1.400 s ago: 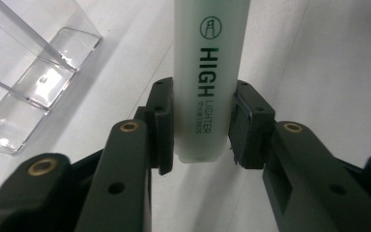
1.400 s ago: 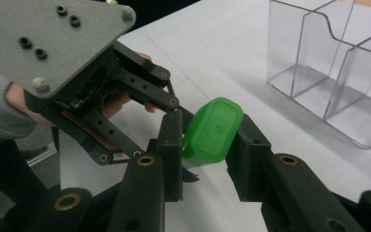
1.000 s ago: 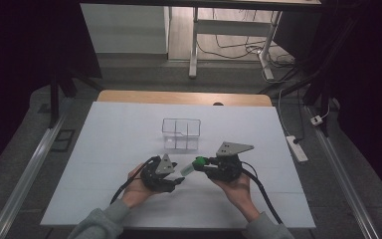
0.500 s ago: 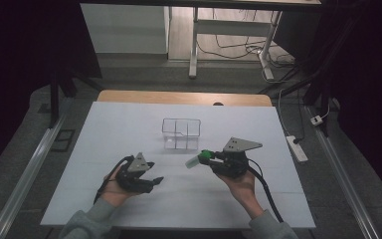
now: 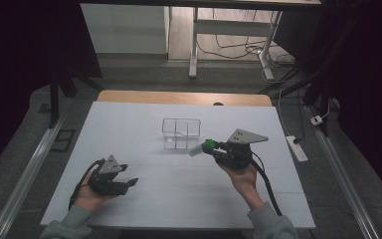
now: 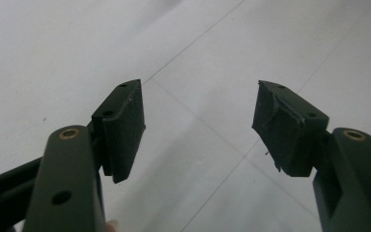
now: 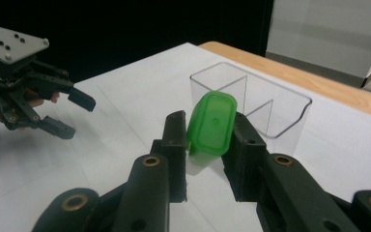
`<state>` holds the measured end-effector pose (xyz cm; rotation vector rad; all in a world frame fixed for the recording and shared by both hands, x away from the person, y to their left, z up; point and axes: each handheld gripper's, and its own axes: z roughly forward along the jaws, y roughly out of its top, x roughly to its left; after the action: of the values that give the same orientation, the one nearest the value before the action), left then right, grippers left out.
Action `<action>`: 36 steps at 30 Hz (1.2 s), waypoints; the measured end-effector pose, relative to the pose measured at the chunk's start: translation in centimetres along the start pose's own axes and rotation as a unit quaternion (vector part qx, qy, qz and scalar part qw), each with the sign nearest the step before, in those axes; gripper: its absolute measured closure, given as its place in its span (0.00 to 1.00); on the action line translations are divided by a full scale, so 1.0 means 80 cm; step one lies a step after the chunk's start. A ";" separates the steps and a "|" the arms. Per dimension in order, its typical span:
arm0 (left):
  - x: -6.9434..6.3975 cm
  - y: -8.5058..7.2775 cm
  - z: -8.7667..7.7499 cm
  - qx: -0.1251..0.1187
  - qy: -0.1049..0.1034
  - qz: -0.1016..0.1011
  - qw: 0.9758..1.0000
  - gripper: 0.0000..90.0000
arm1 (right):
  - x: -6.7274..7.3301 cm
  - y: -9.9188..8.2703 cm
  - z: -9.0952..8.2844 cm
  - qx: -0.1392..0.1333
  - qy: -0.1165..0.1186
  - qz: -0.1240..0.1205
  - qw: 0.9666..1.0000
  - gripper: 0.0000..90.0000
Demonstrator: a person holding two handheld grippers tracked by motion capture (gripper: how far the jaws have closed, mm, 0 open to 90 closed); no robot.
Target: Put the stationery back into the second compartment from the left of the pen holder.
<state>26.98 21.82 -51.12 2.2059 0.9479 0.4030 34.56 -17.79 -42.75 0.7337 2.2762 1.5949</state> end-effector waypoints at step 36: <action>0.019 -0.013 -0.006 -0.002 -0.004 -0.028 1.000 0.32 | -0.049 0.053 0.062 -0.024 -0.016 0.033 0.999 0.83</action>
<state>27.24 23.64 -51.52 2.1697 1.0020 0.3688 41.31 -14.88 -40.84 0.8238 2.2064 1.6482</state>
